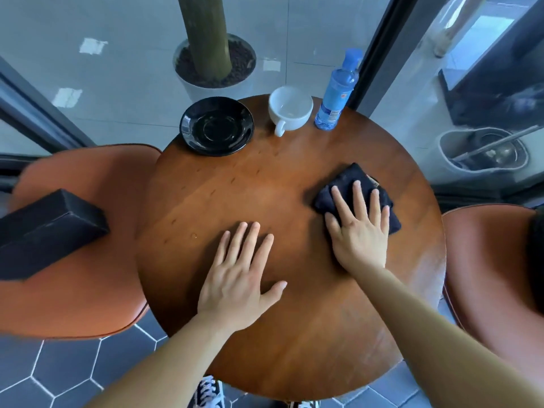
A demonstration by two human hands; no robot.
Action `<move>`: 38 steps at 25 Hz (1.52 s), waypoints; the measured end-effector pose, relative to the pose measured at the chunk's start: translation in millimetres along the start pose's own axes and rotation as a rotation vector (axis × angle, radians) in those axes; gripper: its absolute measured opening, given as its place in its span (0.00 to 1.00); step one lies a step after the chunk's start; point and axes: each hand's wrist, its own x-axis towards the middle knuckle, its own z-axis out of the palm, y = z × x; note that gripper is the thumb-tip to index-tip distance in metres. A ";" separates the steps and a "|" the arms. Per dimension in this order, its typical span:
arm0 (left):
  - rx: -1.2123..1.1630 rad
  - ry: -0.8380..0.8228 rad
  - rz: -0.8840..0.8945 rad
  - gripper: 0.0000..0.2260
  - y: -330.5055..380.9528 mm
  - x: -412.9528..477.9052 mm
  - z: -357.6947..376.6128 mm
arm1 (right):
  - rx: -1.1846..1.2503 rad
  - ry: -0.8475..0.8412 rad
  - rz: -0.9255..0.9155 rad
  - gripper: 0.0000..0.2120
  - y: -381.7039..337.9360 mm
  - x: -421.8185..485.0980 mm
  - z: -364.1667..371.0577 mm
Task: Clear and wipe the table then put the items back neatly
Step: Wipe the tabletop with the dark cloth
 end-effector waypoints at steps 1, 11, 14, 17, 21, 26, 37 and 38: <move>-0.002 -0.003 -0.008 0.39 -0.5 -1.1 0.0 | -0.005 0.010 -0.075 0.26 -1.2 -28.6 3.9; 0.016 0.061 -0.021 0.39 1.9 2.8 4.0 | 0.056 -0.018 0.136 0.27 73.0 53.0 -20.1; 0.013 0.060 -0.030 0.39 2.5 -0.4 4.3 | 0.003 0.007 -0.096 0.27 29.1 -26.8 -0.7; -0.004 0.084 -0.028 0.39 1.8 0.3 5.8 | -0.110 -0.040 -0.555 0.26 43.6 -62.8 -0.4; -0.064 0.127 -0.020 0.38 1.2 -1.2 6.8 | -0.099 -0.042 -0.365 0.26 46.9 6.5 -8.6; -0.176 0.178 -0.005 0.36 -1.1 -2.1 8.2 | 0.141 -0.056 0.028 0.26 -77.1 5.2 7.2; -0.295 0.363 -0.042 0.23 30.0 31.9 -24.6 | -0.014 -0.064 -0.129 0.28 18.9 -24.3 -3.3; -0.237 0.249 -0.032 0.28 39.7 46.6 -26.3 | -0.040 -0.063 -0.150 0.29 20.4 -26.9 1.1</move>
